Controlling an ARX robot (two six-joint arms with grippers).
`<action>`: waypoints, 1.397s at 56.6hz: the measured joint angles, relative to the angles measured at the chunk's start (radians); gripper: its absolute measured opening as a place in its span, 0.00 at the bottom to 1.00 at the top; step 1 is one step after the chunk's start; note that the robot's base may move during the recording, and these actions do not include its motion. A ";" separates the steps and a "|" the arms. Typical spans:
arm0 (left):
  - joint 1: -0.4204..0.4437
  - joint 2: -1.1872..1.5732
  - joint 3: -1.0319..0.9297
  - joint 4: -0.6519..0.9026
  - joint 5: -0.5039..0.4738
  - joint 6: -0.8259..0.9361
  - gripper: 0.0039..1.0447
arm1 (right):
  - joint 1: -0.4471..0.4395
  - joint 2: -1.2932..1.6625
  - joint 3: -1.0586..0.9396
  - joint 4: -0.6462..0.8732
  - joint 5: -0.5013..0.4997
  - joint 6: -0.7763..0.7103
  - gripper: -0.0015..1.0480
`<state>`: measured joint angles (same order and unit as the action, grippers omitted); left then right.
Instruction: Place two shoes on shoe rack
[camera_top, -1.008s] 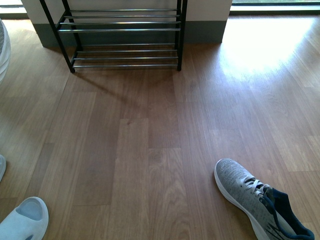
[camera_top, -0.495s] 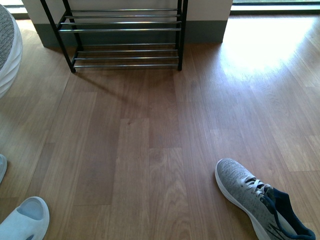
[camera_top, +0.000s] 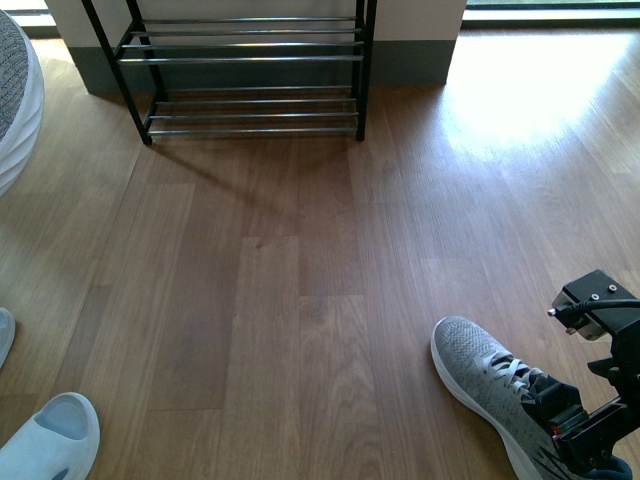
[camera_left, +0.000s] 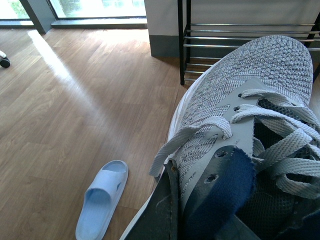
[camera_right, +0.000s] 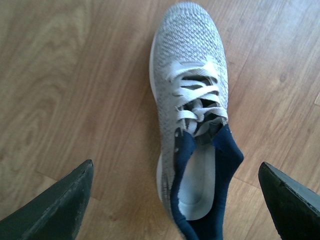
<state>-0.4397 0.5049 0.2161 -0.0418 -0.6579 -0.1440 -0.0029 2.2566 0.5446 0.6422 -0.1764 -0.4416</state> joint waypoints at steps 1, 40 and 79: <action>0.000 0.000 0.000 0.000 0.000 0.000 0.01 | -0.006 0.021 0.014 0.000 0.002 -0.006 0.91; 0.000 0.000 0.000 0.000 0.000 0.000 0.01 | -0.246 0.335 0.341 -0.105 0.070 -0.192 0.91; 0.000 0.000 0.000 0.000 0.000 0.000 0.01 | -0.151 0.451 0.437 -0.089 0.084 -0.060 0.03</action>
<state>-0.4397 0.5049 0.2161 -0.0418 -0.6582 -0.1440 -0.1543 2.7079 0.9813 0.5533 -0.0925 -0.5018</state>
